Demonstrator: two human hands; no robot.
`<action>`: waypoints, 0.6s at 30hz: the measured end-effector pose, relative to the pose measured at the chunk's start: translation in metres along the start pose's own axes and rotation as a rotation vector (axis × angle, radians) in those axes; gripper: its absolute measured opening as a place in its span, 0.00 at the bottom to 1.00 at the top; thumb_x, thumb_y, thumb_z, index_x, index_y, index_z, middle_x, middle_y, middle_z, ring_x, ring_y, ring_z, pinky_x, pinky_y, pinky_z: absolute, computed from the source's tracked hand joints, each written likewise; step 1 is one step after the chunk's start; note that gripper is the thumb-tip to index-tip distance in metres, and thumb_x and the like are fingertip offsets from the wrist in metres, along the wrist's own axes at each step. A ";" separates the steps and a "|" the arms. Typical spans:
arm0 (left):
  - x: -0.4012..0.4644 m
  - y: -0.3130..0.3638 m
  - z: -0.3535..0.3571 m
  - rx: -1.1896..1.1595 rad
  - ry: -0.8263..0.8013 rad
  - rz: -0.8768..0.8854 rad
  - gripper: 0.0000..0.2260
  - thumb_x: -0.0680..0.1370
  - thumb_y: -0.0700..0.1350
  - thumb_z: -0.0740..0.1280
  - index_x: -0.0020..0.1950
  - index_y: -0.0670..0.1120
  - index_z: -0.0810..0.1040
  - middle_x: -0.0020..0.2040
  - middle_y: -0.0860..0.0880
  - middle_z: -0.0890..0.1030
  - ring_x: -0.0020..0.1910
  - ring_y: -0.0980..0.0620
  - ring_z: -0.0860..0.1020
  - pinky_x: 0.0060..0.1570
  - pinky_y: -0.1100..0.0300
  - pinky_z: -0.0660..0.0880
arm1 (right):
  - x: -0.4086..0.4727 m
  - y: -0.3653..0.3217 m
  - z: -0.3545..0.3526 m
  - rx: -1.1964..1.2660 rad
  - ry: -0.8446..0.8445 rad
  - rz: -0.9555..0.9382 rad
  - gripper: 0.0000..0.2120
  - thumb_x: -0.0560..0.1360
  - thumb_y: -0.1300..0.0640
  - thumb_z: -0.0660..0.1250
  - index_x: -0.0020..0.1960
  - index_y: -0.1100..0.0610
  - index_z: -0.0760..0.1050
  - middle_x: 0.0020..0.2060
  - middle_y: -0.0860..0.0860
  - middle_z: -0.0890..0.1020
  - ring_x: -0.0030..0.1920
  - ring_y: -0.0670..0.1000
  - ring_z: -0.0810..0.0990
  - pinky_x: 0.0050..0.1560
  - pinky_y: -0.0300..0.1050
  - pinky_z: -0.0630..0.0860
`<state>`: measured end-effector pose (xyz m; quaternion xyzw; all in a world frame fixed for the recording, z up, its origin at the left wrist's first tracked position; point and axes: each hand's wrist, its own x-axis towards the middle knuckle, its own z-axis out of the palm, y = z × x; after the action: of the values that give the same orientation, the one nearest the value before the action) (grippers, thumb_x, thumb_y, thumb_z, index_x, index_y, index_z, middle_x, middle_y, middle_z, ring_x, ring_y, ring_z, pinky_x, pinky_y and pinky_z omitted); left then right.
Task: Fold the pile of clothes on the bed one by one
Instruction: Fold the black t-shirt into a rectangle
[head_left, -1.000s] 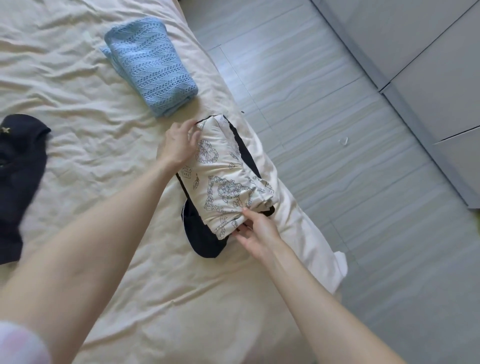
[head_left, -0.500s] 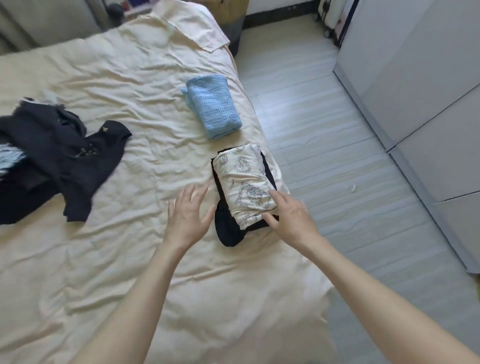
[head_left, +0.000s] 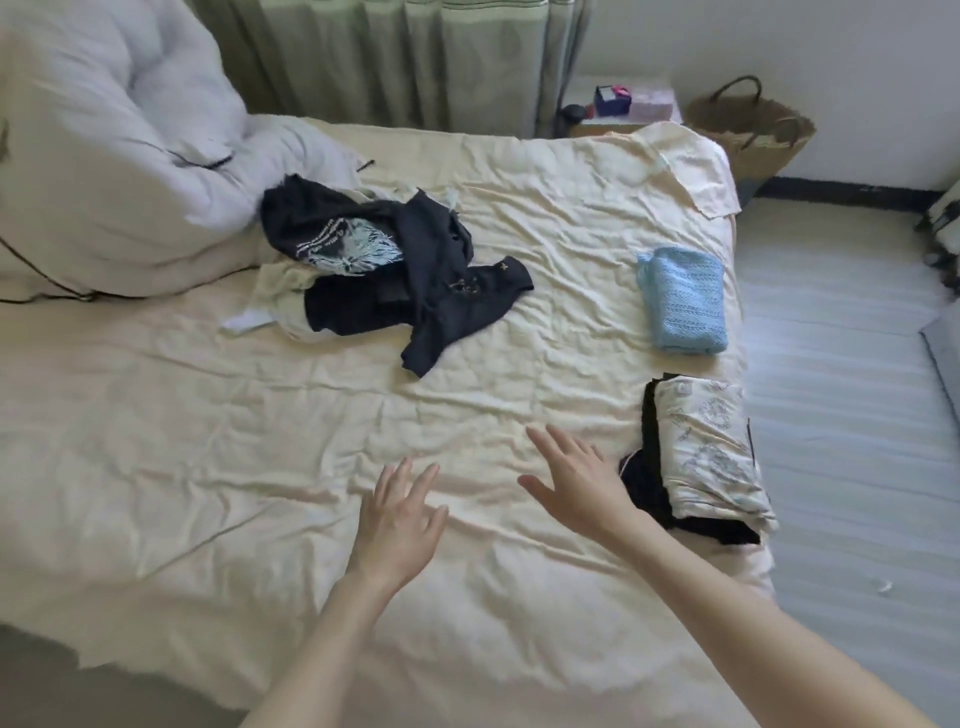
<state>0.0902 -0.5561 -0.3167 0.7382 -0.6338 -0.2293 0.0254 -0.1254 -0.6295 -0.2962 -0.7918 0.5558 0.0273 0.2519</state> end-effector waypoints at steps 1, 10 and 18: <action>0.000 -0.017 -0.003 -0.008 0.000 -0.018 0.25 0.81 0.54 0.57 0.77 0.53 0.56 0.78 0.47 0.52 0.77 0.49 0.48 0.72 0.54 0.49 | 0.009 -0.014 0.004 -0.022 -0.005 -0.026 0.30 0.79 0.41 0.56 0.76 0.50 0.53 0.75 0.51 0.58 0.74 0.54 0.58 0.71 0.52 0.56; 0.019 -0.150 0.024 -0.033 -0.267 -0.121 0.25 0.81 0.53 0.55 0.77 0.53 0.54 0.78 0.47 0.49 0.76 0.48 0.50 0.72 0.54 0.52 | 0.083 -0.088 0.075 -0.053 -0.165 0.086 0.26 0.80 0.45 0.56 0.75 0.52 0.56 0.72 0.51 0.64 0.71 0.54 0.64 0.67 0.49 0.62; 0.128 -0.234 0.036 0.094 -0.306 -0.055 0.26 0.80 0.51 0.57 0.77 0.53 0.53 0.78 0.48 0.51 0.76 0.47 0.51 0.72 0.48 0.53 | 0.195 -0.094 0.109 -0.163 -0.186 0.189 0.26 0.80 0.44 0.56 0.74 0.52 0.57 0.72 0.53 0.66 0.70 0.56 0.65 0.69 0.55 0.61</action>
<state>0.3052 -0.6221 -0.4649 0.7123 -0.6197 -0.3098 -0.1123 0.0586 -0.7271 -0.4196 -0.7478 0.5981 0.1689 0.2334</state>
